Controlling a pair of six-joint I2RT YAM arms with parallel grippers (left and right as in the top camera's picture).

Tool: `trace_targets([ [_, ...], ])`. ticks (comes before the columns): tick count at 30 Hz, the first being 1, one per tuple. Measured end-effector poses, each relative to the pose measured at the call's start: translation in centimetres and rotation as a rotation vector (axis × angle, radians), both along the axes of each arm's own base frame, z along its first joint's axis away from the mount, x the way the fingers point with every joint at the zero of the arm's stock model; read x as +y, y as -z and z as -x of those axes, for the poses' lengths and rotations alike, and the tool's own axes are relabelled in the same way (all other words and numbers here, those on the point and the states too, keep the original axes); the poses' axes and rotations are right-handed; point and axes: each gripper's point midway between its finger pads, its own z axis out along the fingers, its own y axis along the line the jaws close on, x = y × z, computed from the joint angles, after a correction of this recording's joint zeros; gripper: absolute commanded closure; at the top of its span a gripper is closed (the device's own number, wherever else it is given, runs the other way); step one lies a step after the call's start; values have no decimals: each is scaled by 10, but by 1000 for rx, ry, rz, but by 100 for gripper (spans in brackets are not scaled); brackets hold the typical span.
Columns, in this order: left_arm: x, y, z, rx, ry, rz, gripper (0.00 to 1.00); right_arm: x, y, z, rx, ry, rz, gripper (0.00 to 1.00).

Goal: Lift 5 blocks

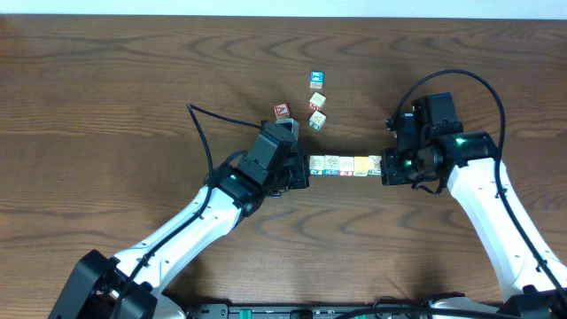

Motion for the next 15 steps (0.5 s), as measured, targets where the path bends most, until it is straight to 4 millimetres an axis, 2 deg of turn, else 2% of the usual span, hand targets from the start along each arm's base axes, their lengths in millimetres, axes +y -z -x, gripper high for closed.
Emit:
trace_targets([
  [15, 0, 0, 0, -1, 0, 0, 93, 0, -4, -1, -15, 0, -3, 99],
])
